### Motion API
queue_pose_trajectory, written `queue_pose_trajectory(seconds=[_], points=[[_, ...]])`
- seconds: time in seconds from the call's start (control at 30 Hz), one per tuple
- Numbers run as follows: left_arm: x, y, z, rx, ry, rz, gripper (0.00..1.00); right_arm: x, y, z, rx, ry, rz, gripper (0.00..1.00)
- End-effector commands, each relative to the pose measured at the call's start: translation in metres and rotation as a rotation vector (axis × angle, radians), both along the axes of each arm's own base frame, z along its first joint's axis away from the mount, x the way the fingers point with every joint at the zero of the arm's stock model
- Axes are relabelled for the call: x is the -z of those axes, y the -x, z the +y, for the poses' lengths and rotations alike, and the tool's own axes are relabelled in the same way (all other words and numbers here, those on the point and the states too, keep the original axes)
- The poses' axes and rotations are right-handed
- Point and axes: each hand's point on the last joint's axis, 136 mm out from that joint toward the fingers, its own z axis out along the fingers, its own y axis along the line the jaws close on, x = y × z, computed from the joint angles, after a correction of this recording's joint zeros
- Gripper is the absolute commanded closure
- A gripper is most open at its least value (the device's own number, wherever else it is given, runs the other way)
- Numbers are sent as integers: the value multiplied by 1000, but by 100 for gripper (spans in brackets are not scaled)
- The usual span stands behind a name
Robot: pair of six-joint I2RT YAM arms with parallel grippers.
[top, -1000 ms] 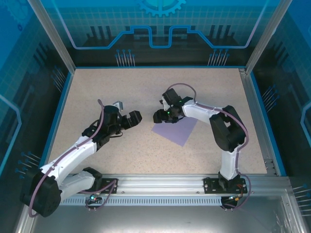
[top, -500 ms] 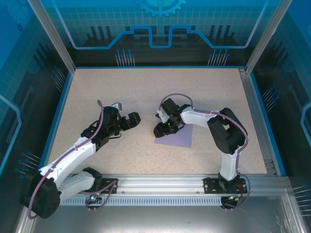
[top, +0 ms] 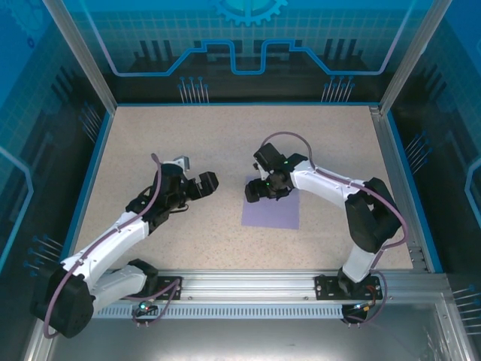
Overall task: Fold a paper plane with a square sheet of paper (pick it up from the middle)
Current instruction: Move the square sheet of paper to the center of the table.
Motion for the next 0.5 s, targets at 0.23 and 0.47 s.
queue_pose_trajectory(seconds=[0.23,0.47], points=[[6,-10,-22,129,-15,11,1,32,-13,-28,160,208,61,16],[5,-12,-28,158,-17,13,1,59,-7,-28,106,274,129,16]])
